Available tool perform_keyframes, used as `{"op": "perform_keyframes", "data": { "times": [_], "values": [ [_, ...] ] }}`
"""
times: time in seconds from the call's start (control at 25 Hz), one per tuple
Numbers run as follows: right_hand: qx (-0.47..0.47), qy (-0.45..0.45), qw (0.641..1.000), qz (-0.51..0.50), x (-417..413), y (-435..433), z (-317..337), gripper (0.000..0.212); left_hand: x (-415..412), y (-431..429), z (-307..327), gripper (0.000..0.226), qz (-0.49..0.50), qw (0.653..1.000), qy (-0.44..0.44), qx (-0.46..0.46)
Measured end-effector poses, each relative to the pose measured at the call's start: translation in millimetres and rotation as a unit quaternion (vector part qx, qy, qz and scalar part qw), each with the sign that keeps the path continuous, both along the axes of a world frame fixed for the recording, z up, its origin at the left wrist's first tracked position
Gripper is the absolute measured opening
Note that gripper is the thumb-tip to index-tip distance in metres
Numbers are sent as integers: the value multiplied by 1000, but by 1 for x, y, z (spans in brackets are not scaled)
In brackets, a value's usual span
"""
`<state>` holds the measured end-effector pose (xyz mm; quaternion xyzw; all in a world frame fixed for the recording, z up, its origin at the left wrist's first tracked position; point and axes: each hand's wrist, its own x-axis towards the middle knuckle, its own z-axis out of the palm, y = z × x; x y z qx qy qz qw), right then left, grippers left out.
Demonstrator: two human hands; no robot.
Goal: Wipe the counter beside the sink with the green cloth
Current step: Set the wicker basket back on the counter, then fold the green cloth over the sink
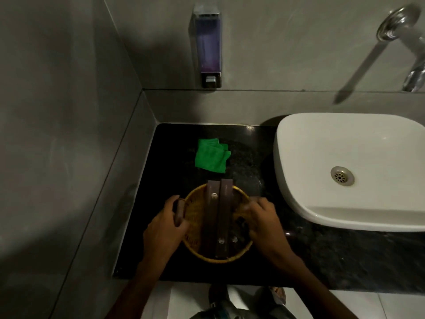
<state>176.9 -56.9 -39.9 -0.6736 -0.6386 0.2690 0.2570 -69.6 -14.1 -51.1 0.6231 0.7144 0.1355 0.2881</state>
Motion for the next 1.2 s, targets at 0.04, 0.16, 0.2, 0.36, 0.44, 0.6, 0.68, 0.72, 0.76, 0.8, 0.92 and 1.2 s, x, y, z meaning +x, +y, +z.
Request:
{"op": "perform_keyframes", "data": {
  "times": [0.04, 0.16, 0.2, 0.36, 0.44, 0.6, 0.68, 0.72, 0.76, 0.8, 0.92, 1.2],
  "values": [
    [4, 2, 1000, 17, -12, 12, -1, 49, -12, 8, 1, 71, 8, 1000, 17, -6],
    [-9, 0, 999, 45, -31, 37, -11, 34, -32, 28, 2, 70, -1, 996, 63, -57],
    [-17, -8, 998, 52, -31, 41, -12, 30, -35, 39, 2, 68, -6, 996, 76, -54],
    [44, -31, 998, 16, -18, 44, 1, 11, 3, 133, 10, 59, -27, 1000, 2, 13],
    [68, -26, 997, -14, -6, 39, 17, 13, 47, 178, 3, 56, -68, 997, -16, -29],
    [84, -23, 994, -59, 29, 20, 42, 26, 102, 223, -22, 73, 66, 982, -139, -114],
    [89, -8, 993, -83, 46, 10, 49, 27, 110, 231, -19, 69, 131, 965, -186, -129],
    [86, 4, 992, -91, 54, 8, 52, 27, 116, 231, -13, 59, 138, 957, -220, -127],
    [82, 15, 992, -97, 59, 10, 54, 27, 122, 230, -3, 48, 133, 951, -255, -117],
    [81, 30, 991, -104, 65, 12, 56, 25, 129, 224, 11, 39, 119, 947, -280, -104],
    [121, 103, 977, -142, 99, 24, 73, 18, 168, 190, 66, 26, 58, 948, -311, -30],
    [-29, 371, 903, -212, 267, 11, 103, 73, 348, 52, 124, 24, -57, 856, -501, -115]
  ]
}}
